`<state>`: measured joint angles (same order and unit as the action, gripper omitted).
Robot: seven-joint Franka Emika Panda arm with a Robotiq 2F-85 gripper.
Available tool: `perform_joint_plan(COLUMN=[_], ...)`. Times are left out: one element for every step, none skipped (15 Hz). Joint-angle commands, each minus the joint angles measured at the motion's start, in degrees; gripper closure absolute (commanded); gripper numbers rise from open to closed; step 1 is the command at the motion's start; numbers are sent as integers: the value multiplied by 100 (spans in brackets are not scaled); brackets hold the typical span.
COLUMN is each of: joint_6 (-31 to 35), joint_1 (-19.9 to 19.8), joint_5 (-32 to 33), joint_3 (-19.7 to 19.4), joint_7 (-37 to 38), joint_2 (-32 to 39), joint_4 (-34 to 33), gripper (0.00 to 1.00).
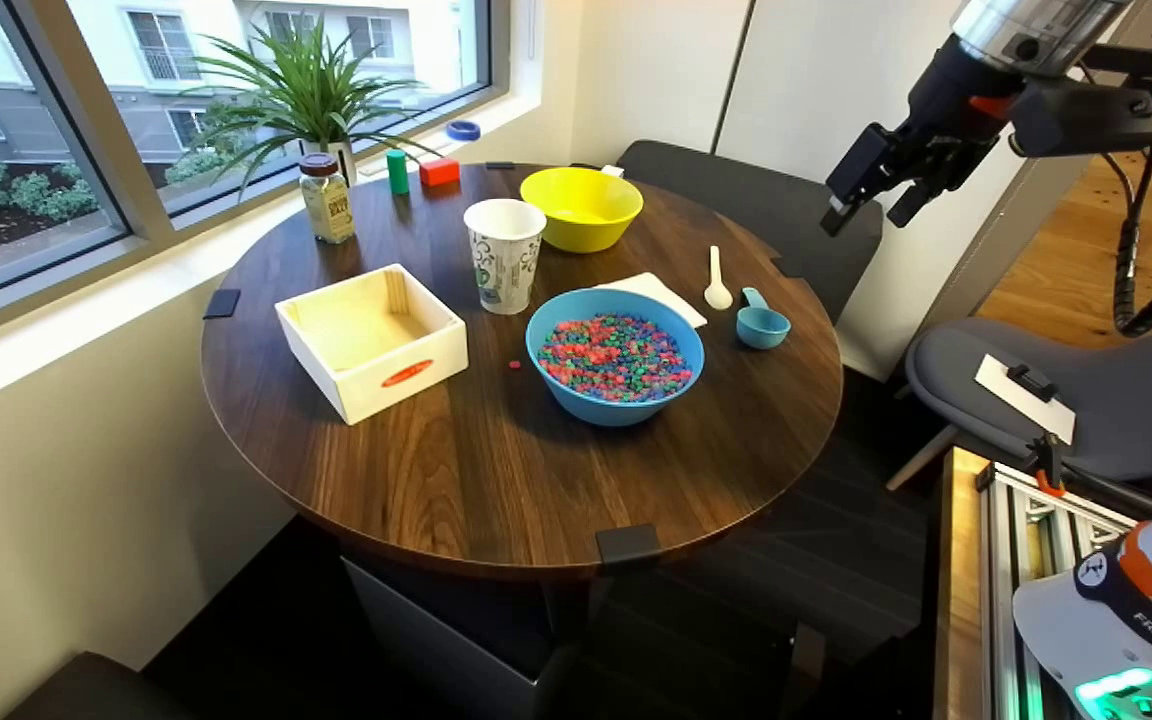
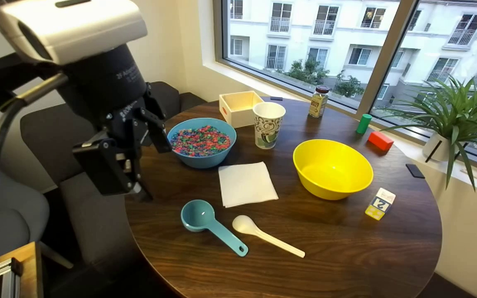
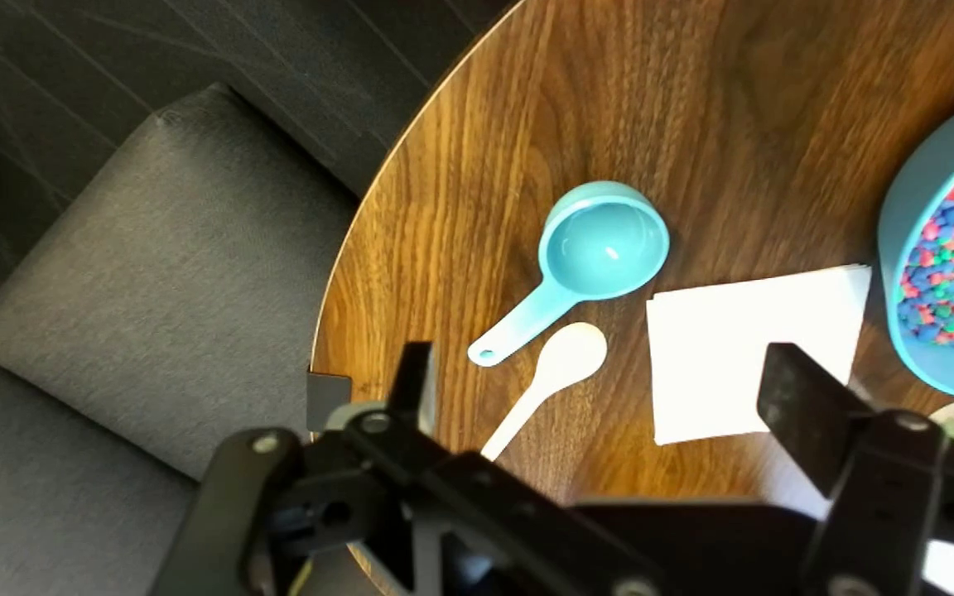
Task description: Turn the blue ladle over
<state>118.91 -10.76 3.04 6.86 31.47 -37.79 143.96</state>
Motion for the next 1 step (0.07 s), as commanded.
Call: perform_joint_plan(joint_6=[-10], joint_1=[19], joint_5=[16], joint_3=[-17], joint_7=[9], joint_2=[4], joint_4=[-9], gripper=[0])
